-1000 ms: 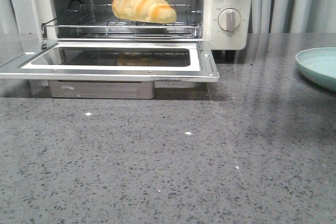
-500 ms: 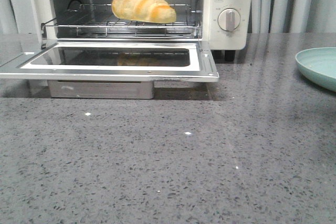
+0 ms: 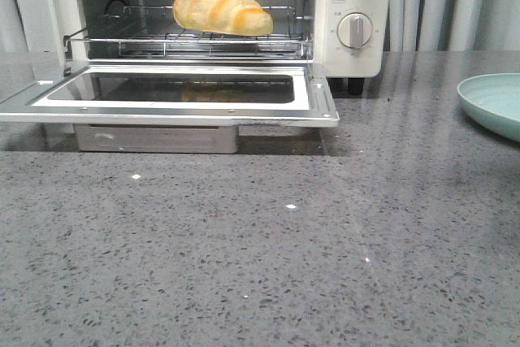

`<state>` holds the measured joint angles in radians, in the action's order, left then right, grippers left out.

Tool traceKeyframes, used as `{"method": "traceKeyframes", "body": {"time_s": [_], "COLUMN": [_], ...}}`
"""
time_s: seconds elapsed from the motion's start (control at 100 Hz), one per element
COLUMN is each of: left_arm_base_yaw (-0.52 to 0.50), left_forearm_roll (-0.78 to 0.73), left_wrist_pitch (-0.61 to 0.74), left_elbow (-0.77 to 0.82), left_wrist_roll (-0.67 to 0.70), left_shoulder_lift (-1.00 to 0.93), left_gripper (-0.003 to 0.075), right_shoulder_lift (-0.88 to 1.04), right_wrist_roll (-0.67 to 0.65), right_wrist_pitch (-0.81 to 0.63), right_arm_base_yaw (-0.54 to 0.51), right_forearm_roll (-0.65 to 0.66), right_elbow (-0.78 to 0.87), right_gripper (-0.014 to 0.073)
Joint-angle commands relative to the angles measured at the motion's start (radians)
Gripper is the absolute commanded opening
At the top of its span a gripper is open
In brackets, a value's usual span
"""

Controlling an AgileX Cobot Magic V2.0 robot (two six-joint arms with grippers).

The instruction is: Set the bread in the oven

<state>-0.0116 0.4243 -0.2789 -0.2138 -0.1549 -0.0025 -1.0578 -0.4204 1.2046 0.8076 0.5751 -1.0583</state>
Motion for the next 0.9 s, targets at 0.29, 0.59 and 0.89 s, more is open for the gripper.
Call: {"method": "traceKeyframes", "body": {"time_s": [0.29,0.59,0.89], "left_arm_base_yaw": [0.001,0.001,0.001], "left_forearm_roll": [0.018,0.018,0.018], "left_wrist_pitch": [0.059,0.059,0.059], "left_elbow": [-0.025,-0.025,-0.025], "left_wrist_roll": [0.0,0.0,0.0], "left_shoulder_lift": [-0.017,-0.017,-0.017], "left_gripper": [-0.0022,-0.0022,-0.0022], "right_shoulder_lift": [0.019,0.067,0.144], "right_wrist_roll": [-0.001,0.192,0.429], "right_wrist_pitch": [-0.048,-0.345,-0.694], "right_arm_base_yaw": [-0.005,-0.147,-0.329], "right_forearm_roll": [0.111,-0.108,-0.367], "right_elbow": [-0.021,0.06,0.209], "right_gripper": [-0.0057,-0.0057,-0.0057]}}
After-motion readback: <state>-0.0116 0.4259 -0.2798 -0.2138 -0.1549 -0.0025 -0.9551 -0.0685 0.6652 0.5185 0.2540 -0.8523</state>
